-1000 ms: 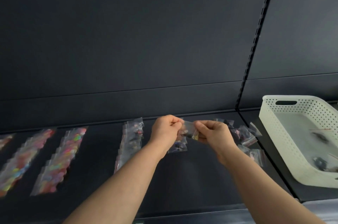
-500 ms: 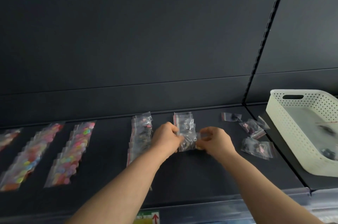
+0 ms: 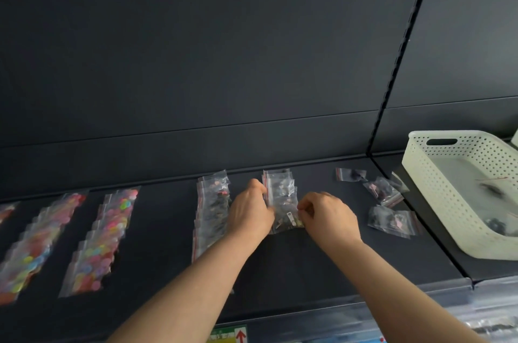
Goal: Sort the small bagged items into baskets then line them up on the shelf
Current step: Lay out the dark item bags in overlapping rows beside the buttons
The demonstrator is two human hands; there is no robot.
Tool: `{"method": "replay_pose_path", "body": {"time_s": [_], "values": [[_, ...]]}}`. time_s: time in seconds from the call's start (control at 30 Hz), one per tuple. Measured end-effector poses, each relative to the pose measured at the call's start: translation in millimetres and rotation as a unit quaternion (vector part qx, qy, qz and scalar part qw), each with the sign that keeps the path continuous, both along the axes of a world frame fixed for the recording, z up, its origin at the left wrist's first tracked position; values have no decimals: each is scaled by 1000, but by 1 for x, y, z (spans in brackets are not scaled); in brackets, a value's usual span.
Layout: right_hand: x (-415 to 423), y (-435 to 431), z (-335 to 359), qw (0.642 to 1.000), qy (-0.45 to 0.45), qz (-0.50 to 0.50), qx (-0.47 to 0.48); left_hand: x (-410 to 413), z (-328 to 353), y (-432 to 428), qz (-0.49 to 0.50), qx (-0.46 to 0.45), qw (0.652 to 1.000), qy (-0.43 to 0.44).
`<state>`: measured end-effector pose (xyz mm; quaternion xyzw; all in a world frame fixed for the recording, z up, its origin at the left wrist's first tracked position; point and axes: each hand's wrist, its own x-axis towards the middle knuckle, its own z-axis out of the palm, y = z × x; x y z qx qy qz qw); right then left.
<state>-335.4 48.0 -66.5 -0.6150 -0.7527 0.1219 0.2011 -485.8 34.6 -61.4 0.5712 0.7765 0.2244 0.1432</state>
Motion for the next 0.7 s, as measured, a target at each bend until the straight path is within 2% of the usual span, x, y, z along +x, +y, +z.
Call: {"method": "replay_pose_path", "body": {"time_s": [0.17, 0.33, 0.53, 0.7], "values": [[31, 10, 10, 992, -113, -10, 49, 25, 11, 14, -46, -8, 998, -40], [82, 27, 16, 978, -202, -38, 44, 75, 11, 48, -89, -36, 993, -66], [115, 46, 12, 979, -204, -23, -14, 127, 11, 99, -70, -56, 996, -5], [133, 57, 6, 980, -196, -19, -27, 151, 9, 128, -1, -96, 995, 25]]}}
